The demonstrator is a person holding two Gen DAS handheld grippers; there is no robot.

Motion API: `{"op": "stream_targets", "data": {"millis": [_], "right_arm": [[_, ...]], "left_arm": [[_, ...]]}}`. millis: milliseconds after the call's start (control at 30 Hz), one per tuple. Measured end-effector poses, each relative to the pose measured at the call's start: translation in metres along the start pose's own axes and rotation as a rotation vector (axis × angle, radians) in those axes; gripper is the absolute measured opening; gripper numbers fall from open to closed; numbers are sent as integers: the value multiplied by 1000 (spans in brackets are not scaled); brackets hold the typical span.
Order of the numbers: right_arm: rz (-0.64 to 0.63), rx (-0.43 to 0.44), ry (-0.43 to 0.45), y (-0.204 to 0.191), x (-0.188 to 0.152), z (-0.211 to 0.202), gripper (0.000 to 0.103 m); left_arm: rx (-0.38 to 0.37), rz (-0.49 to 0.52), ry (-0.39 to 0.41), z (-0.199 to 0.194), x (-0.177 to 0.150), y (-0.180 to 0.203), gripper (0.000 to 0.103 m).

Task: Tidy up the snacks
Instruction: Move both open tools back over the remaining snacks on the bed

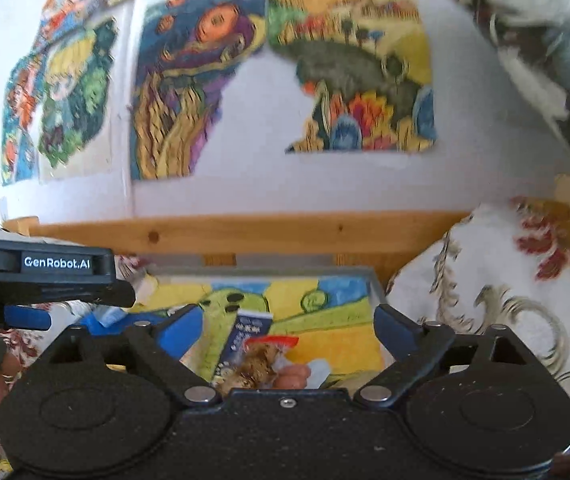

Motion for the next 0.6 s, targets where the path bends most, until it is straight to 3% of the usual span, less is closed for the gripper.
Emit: {"op": "stream_targets", "data": {"millis": [200,600], "right_arm": [[-1,-6,67,-2,20,-45,102],[-8,-10,29,-18,20,-128,102]], "left_arm": [[3,6,46,-47,1,-9,102],[24,97,111,-140,-22,-30,102]]}}
Point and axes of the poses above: each gripper's, at about its wrist camera, not at the fingertips, and z roughly the way its jaws point, y to its right, x to its top, the point moved 5 cm from there along z, roughly the way its jaws point, and after that the axes turned 8 degrees about y, right-handed, at the moved point
